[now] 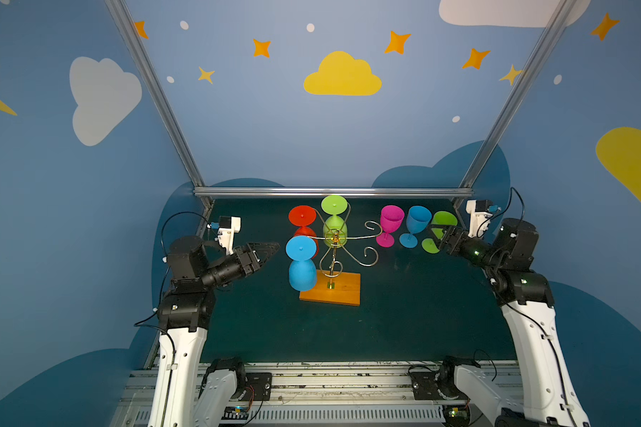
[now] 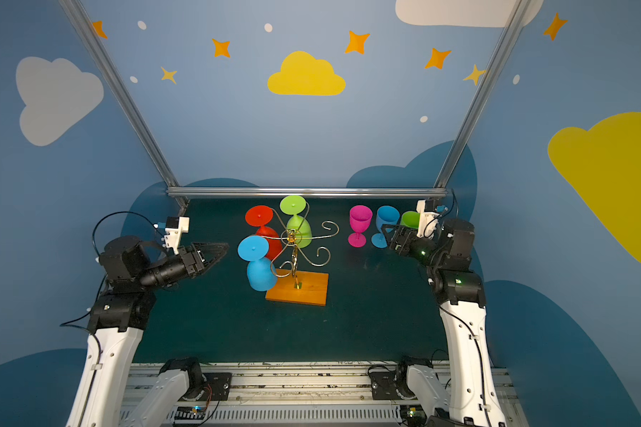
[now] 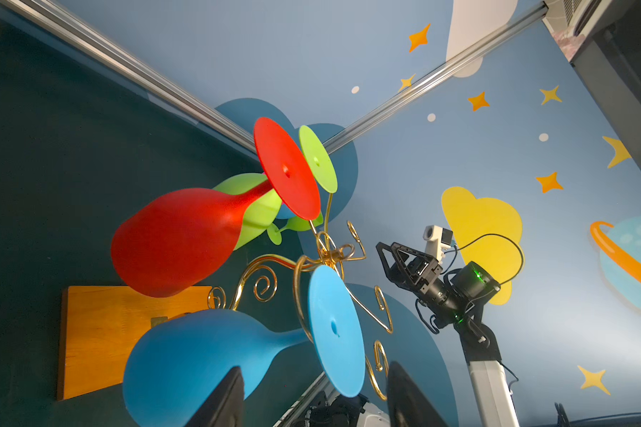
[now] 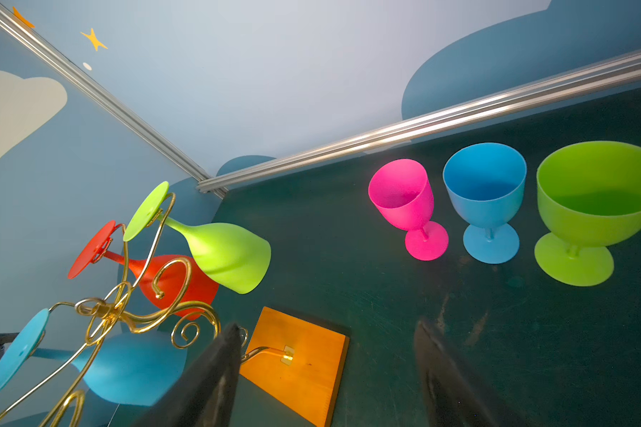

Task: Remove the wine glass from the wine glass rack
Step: 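Reach the left gripper to the cyan glass foot while the right withdraws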

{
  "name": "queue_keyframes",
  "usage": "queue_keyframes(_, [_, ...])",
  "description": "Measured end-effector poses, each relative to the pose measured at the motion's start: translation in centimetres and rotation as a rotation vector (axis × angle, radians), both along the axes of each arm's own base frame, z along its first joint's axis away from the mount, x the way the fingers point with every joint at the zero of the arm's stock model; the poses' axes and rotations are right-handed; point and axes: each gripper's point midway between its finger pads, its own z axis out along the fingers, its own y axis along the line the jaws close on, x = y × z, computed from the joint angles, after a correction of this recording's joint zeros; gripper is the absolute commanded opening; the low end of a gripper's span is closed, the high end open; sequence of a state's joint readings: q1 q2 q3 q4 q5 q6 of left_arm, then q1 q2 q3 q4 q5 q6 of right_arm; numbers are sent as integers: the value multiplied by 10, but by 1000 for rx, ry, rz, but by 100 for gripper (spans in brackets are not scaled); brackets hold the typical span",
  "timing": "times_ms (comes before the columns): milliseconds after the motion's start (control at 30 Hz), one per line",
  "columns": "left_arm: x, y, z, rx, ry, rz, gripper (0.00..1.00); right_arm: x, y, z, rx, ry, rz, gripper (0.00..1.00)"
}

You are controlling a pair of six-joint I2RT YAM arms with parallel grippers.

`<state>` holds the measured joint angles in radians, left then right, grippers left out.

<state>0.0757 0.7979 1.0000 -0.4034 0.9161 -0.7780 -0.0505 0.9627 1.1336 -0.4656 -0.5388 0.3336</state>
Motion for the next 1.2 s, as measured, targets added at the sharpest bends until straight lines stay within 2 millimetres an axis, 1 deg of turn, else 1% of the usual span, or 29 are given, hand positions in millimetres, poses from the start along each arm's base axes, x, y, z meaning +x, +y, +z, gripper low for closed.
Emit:
queue_keyframes(167, [-3, -11, -6, 4, 16, -38, 54, -1, 6, 1, 1, -6, 21, 73])
queue_keyframes(333, [1, -18, -15, 4, 49, -53, 51, -3, 10, -1, 3, -4, 34, 73])
queue_keyframes(600, [8, -28, -16, 10, 45, -74, 43, -4, 13, -3, 3, -1, 41, 73])
queue_keyframes(800, [10, -33, -18, 9, 56, -85, 30, -4, 14, -5, 4, 0, 46, 73])
queue_keyframes(1000, [11, -34, -19, 11, 59, -79, 25, -4, 15, -5, 5, 0, 48, 73])
queue_keyframes(1200, [12, -33, -17, 9, 56, -71, 15, -4, 15, -5, 5, -1, 51, 73])
